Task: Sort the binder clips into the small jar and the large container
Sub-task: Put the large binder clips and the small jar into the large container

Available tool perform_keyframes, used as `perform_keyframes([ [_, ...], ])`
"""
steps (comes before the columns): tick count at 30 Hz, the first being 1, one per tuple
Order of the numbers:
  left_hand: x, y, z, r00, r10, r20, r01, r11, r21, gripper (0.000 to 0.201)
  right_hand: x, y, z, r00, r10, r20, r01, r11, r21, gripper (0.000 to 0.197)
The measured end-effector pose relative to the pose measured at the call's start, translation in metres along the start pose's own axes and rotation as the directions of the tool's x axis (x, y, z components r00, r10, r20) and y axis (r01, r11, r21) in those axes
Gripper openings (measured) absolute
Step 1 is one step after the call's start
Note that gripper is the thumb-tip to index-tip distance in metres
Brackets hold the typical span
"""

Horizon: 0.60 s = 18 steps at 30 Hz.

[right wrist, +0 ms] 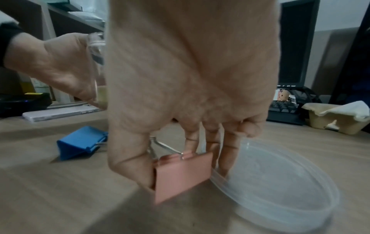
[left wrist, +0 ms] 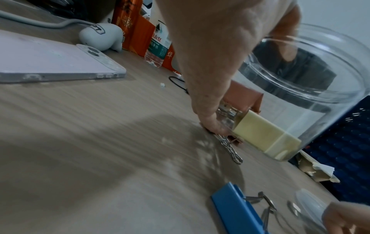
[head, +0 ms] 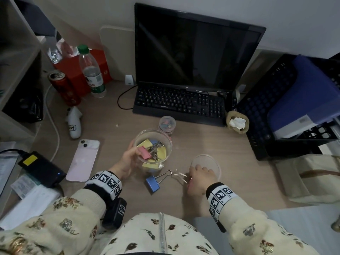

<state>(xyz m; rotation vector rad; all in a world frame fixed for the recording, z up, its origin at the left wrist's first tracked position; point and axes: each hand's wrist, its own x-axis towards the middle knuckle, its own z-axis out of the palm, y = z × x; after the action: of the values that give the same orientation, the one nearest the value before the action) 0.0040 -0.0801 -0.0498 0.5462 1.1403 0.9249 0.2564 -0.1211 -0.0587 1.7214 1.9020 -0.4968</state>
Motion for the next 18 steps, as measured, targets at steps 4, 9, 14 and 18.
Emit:
perform_keyframes([
  [4,0.001,-0.001,0.000,1.000,-0.017,0.014,0.017,0.999,0.028,0.058,0.004,0.008,-0.021,0.998,0.055,0.017,-0.057,0.978,0.201,0.038],
  [9,0.003,0.000,-0.002,1.000,-0.027,0.015,0.026,0.998,0.059,0.061,0.004,0.015,-0.047,0.982,0.165,-0.093,-0.097,0.860,0.500,0.026],
  [14,0.003,0.005,0.002,0.998,-0.053,0.038,0.049,0.995,0.092,0.067,0.004,0.018,-0.076,0.948,0.128,-0.292,0.135,0.669,0.731,0.032],
  [18,0.004,0.010,0.007,0.997,-0.055,0.062,0.048,0.993,0.110,0.094,-0.006,0.009,-0.102,0.887,-0.026,-0.461,0.393,0.566,0.725,0.037],
])
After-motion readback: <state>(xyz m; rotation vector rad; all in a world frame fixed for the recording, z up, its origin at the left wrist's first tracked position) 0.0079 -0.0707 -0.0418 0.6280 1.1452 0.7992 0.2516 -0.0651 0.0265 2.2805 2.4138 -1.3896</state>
